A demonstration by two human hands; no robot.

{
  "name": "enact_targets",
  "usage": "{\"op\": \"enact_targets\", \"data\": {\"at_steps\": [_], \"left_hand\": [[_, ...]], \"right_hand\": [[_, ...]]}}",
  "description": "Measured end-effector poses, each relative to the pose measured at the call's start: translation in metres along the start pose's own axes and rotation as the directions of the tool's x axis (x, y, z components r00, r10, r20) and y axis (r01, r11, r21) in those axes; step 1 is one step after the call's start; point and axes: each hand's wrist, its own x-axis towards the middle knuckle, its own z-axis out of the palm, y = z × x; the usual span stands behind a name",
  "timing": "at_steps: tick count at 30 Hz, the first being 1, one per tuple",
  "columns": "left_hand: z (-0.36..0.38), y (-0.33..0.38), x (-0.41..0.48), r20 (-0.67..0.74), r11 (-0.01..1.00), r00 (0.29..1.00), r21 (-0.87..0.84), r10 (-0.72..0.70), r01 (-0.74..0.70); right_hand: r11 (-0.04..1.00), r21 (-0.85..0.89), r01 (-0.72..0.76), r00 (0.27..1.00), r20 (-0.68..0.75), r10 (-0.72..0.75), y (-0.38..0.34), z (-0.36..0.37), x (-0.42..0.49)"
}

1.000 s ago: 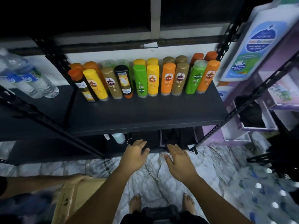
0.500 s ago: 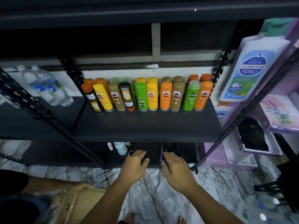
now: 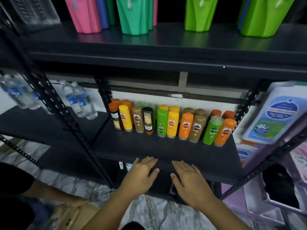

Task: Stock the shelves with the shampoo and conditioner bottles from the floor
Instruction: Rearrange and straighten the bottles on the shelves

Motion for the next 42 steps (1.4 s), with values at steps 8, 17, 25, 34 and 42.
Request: {"op": "enact_targets", "data": {"at_steps": [8,17,25,34,42], "left_hand": [[-0.154,0.020,-0.029,0.056,0.990,0.988,0.013,0.143,-0.144],[-0.303,0.062,-0.064,-0.068,0.971,0.970,0.073,0.233,-0.228],[-0.381,0.082,-0.045,-0.272,0.977,0.940,0.105,0.208,-0.186],[-0.418,0.054,0.002,-0.348,0.997,0.936,0.075,0.060,-0.036],[-0.435,0.002,0.049,-0.301,0.990,0.953,0.139,0.035,0.008]], "right_hand": [[0.999,-0.011,-0.043,0.998,-0.056,0.043,-0.101,-0.111,-0.021],[0.999,0.012,0.052,0.990,-0.131,-0.050,-0.198,-0.245,-0.043],[0.988,-0.035,0.150,0.950,-0.272,-0.154,-0.214,-0.322,-0.007],[0.968,-0.011,0.249,0.948,-0.201,-0.246,-0.249,-0.342,0.086],[0.976,-0.107,0.188,0.970,-0.136,-0.202,-0.279,-0.326,0.169]]}}
